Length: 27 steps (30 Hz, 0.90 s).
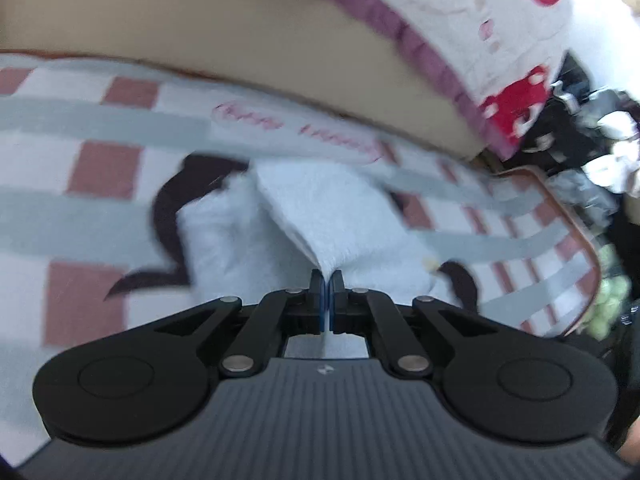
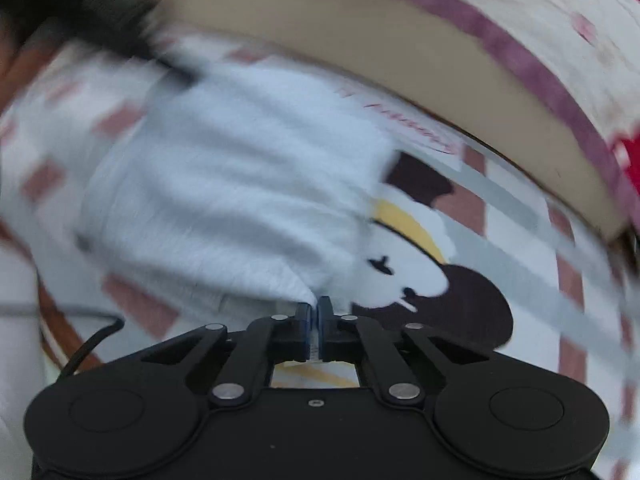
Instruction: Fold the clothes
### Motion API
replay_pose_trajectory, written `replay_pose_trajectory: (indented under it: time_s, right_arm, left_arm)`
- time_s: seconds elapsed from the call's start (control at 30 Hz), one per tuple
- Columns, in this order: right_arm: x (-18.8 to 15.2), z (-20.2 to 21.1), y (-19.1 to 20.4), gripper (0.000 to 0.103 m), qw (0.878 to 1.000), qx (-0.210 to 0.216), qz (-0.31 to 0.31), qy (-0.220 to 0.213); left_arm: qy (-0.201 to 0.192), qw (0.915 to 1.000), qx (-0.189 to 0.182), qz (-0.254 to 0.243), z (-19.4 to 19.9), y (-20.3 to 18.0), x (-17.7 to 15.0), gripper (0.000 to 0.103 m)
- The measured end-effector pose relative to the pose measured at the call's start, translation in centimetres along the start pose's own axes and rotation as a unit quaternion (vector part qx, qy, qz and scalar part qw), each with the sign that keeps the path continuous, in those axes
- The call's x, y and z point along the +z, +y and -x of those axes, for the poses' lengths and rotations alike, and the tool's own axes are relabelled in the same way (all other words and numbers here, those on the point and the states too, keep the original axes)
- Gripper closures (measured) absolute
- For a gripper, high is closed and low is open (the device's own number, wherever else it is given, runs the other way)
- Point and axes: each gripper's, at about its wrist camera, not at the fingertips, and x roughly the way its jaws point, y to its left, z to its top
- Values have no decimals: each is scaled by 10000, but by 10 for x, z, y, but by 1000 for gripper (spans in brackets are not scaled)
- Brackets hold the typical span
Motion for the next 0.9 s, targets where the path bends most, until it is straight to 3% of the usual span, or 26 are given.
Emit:
replay_pose_trajectory:
  time_s: [0.13, 0.27, 0.4, 0.5, 0.57, 0.67, 0.8, 0.9]
  right_arm:
    - [-6, 4, -15, 102, 9984, -17, -555, 60]
    - [-11, 1, -5, 102, 9984, 50, -476, 290]
    - [-15, -7, -4, 103, 9965, 76, -513, 650]
    - [-16, -2, -8, 100, 9955, 262, -696, 579]
    - [-17, 1, -8, 95, 9957, 252, -762, 456]
    - [-19, -4, -4, 61, 9965, 102, -666, 488]
    - [-21, -15, 3, 60, 9977, -195, -446, 476]
    - [-19, -14, -2, 61, 9973, -112, -709, 158]
  left_arm:
    - [402, 9986, 348, -47, -25, 0, -9, 102]
    - [256, 9960, 682, -511, -34, -12, -7, 101]
    - [400, 9969, 614, -298, -40, -4, -5, 98]
    - [369, 9970, 549, -399, -23, -2, -5, 91]
    - [237, 9942, 396, -971, -8, -15, -7, 74]
    - [229, 9817, -40, -1890, 4, -41, -16, 65]
    - [657, 9569, -732, -2731, -14, -79, -40, 57]
    - [953, 9325, -632, -3427, -37, -104, -62, 42]
